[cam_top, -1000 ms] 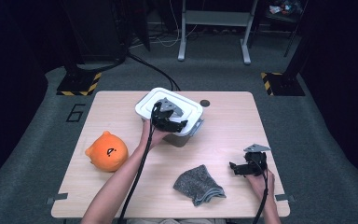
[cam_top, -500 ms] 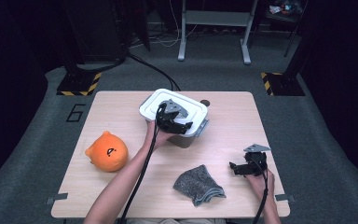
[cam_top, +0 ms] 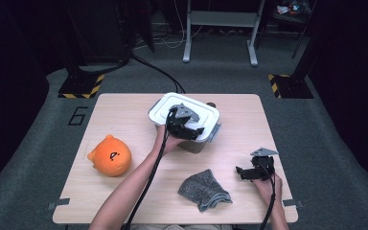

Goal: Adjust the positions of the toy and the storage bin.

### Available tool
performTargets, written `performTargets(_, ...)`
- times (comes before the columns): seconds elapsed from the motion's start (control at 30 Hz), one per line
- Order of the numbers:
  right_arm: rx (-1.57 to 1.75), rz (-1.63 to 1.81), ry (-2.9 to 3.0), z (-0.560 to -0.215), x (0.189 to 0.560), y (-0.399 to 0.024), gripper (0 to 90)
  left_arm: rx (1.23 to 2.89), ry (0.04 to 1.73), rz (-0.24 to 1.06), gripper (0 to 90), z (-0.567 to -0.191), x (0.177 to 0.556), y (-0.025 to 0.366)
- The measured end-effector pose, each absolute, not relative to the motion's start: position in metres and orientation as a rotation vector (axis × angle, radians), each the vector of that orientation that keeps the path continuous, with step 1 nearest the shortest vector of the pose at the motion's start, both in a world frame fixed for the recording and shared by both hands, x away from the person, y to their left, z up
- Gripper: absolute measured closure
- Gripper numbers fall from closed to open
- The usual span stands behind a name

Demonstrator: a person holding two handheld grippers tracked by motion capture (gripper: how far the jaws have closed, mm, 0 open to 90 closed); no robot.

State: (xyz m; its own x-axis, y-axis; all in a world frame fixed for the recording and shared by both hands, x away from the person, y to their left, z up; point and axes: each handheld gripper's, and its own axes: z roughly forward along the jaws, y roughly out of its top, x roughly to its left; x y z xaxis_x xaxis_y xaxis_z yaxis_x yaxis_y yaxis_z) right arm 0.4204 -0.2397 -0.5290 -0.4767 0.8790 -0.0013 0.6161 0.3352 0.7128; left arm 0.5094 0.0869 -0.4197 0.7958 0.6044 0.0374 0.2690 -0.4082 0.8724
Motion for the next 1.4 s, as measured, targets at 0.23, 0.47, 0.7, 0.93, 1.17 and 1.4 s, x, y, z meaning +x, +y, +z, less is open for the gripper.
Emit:
performTargets(0.23,1.317,0.928,2.214,-0.529,0.422,-0.24,0.0,2.011,0.662,0.441,18.4,-0.418,0.507,0.087)
performTargets(0.47,1.325,0.965,2.223,-0.521,0.424,-0.241,3.1,1.983,0.682,0.42,14.4,-0.408,0.493,0.099)
performTargets(0.7,1.296,1.087,2.193,-0.495,0.43,-0.237,5.3,1.964,0.677,0.419,12.5,-0.401,0.469,0.119)
performTargets(0.93,1.271,1.158,2.189,-0.479,0.442,-0.225,6.6,1.959,0.693,0.442,4.4,-0.409,0.434,0.143)
performTargets(1.17,1.258,1.205,2.176,-0.473,0.453,-0.221,10.7,2.014,0.7,0.449,0.0,-0.441,0.399,0.156)
performTargets(1.4,1.251,1.243,2.171,-0.464,0.463,-0.218,14.3,2.069,0.76,0.401,0.0,-0.488,0.382,0.168)
